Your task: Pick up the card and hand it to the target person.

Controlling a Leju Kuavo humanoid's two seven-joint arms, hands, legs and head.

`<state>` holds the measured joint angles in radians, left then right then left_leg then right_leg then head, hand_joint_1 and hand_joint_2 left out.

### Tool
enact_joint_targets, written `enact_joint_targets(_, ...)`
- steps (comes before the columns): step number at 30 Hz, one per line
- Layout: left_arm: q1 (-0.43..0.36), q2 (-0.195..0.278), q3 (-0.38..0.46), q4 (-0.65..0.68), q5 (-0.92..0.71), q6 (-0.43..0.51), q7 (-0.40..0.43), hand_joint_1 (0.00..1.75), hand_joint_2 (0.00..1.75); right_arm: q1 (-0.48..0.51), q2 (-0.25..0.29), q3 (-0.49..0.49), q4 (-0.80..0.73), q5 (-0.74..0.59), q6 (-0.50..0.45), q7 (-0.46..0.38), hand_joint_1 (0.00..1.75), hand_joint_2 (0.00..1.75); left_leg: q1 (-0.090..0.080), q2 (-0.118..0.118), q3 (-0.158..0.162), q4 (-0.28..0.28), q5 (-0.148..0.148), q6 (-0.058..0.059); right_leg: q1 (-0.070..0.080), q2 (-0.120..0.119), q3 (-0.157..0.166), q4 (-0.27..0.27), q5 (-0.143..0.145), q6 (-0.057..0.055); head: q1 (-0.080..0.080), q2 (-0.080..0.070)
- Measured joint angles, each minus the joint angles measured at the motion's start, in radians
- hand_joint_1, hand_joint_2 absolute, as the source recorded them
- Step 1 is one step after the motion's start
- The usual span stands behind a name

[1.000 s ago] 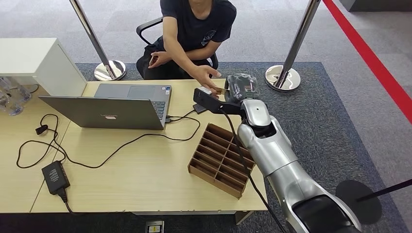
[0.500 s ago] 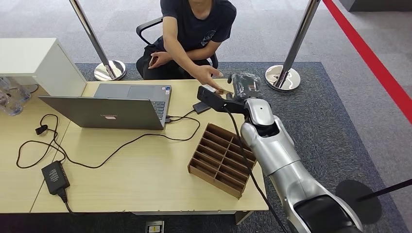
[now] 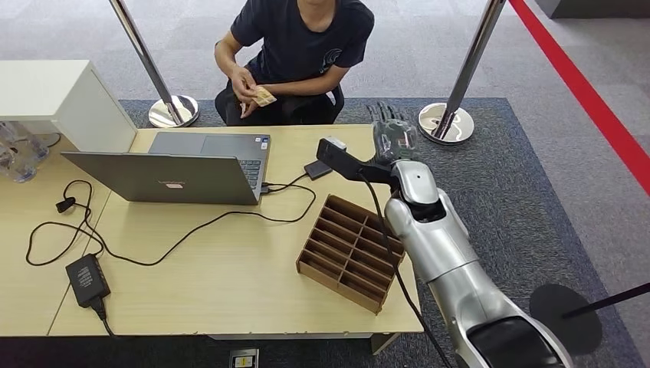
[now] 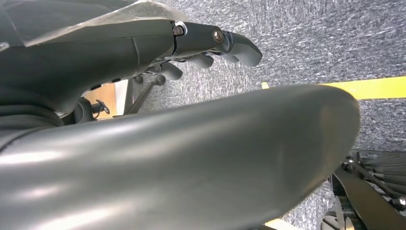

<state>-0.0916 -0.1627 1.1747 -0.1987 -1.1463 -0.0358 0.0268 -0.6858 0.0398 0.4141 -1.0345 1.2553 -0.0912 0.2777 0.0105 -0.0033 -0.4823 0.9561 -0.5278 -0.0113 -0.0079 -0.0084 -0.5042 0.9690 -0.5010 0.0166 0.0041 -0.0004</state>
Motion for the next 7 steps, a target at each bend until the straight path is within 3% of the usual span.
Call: enact_joint_targets(7, 0.0, -0.001, -0.005, 0.0, -0.003, 0.006, -0.001, 0.0, 0.0, 0.035, -0.003, -0.011, -0.025, 0.014, -0.003, 0.0, 0.0, 0.0, 0.0, 0.0, 0.0, 0.0, 0.0, 0.0, 0.0, 0.0, 0.0, 0.0, 0.0, 0.0, 0.0, 0.0)
